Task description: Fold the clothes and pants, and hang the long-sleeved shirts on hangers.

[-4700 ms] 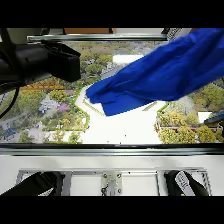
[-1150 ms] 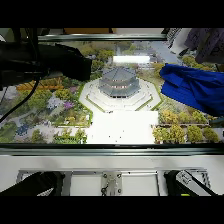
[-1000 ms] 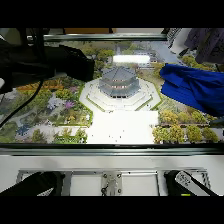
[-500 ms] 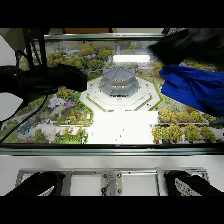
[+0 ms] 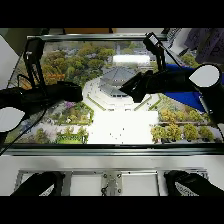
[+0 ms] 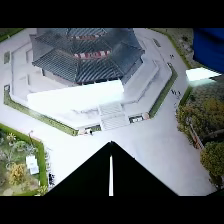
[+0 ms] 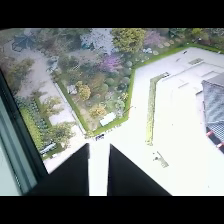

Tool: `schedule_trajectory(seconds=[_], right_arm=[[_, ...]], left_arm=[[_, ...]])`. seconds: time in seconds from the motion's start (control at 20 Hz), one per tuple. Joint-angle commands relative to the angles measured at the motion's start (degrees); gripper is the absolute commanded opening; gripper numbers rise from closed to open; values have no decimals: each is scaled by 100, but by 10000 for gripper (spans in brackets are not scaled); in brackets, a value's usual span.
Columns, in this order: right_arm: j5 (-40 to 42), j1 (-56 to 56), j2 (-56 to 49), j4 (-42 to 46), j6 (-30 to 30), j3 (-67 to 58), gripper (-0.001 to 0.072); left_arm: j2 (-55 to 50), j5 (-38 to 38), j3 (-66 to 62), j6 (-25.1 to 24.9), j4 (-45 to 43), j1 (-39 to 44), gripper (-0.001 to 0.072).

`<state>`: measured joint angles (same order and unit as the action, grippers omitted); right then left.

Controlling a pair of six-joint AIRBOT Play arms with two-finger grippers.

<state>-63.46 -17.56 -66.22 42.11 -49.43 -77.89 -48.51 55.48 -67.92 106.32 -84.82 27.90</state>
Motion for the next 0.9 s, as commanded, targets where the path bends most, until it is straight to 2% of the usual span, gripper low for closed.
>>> schedule_trajectory(seconds=[0.0, 0.85], right_arm=[[-4, -50, 0, 57, -4, 39, 15], [-20, -50, 0, 33, -2, 39, 15]], left_arm=[[35, -66, 162, 0, 96, 37, 11], [35, -57, 162, 0, 92, 92, 11]])
